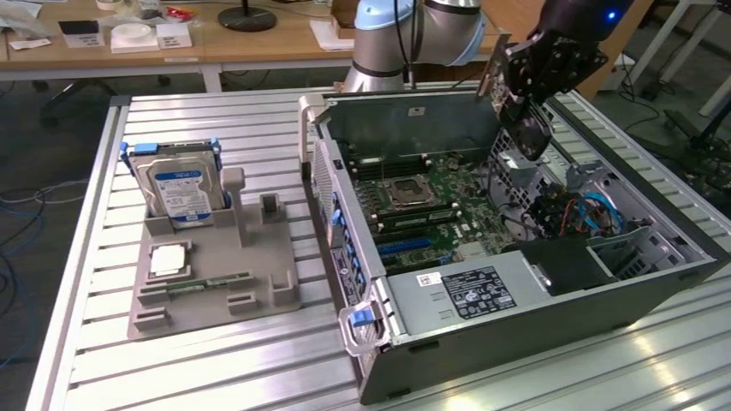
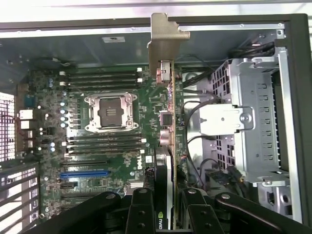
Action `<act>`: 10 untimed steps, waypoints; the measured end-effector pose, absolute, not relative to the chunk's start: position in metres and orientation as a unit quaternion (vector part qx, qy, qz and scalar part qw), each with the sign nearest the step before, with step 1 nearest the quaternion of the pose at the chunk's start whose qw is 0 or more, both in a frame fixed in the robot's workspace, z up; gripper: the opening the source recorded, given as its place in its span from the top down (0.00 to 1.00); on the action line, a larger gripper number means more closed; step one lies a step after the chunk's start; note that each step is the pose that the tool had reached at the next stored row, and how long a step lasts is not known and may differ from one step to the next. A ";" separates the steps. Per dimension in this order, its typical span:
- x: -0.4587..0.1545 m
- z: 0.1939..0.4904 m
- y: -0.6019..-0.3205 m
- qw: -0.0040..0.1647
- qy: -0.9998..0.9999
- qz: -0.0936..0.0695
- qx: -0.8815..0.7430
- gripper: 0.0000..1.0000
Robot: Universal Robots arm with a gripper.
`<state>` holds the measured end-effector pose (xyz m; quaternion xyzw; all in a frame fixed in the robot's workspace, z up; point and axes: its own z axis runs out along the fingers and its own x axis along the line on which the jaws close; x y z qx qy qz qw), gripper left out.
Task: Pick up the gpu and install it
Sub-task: 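Pick up the gpu and move the gpu toward the slot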
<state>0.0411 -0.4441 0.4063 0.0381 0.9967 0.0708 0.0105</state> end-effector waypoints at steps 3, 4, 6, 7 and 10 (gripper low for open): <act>0.044 0.406 -0.444 0.010 0.997 0.071 0.038 0.73; 0.044 0.406 -0.444 0.010 0.997 0.071 0.038 0.73; 0.044 0.406 -0.444 0.010 0.997 0.071 0.038 0.73; 0.044 0.406 -0.444 0.010 0.997 0.071 0.038 0.73; 0.044 0.405 -0.445 0.010 0.997 0.071 0.038 0.73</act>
